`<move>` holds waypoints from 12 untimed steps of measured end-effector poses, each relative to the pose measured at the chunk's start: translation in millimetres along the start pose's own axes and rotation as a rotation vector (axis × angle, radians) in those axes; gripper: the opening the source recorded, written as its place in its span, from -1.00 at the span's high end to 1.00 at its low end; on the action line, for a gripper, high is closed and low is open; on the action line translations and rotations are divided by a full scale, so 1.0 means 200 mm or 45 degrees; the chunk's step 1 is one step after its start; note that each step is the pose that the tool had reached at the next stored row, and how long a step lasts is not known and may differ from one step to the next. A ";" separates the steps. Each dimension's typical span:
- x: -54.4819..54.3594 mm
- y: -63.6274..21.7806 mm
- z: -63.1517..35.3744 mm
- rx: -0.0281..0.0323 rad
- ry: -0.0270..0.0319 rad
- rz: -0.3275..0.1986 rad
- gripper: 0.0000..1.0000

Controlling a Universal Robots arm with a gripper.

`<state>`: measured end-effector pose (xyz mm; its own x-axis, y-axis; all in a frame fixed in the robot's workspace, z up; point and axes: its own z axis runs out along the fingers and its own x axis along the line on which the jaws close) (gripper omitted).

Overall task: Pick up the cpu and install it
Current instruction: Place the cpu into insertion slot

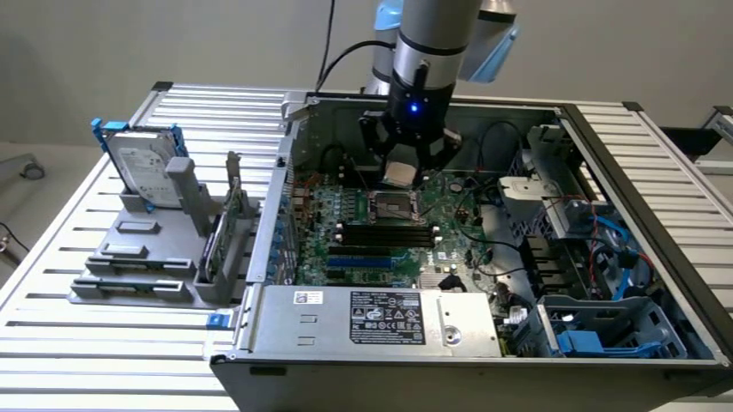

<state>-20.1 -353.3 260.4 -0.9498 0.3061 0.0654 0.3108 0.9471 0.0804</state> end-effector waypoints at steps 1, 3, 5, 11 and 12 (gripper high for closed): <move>0.00 0.000 0.001 -0.0012 -0.0012 0.020 -0.09; 0.00 0.000 0.003 -0.0036 -0.0037 0.060 -0.09; 0.00 -0.001 0.006 -0.0060 -0.0062 0.100 -0.09; 0.00 -0.001 0.014 -0.0140 -0.0141 0.223 -0.09; 0.00 -0.001 0.016 -0.0153 -0.0156 0.245 -0.09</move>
<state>-20.1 -353.3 257.1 -0.8733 0.4823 0.0686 0.4867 0.8699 0.0795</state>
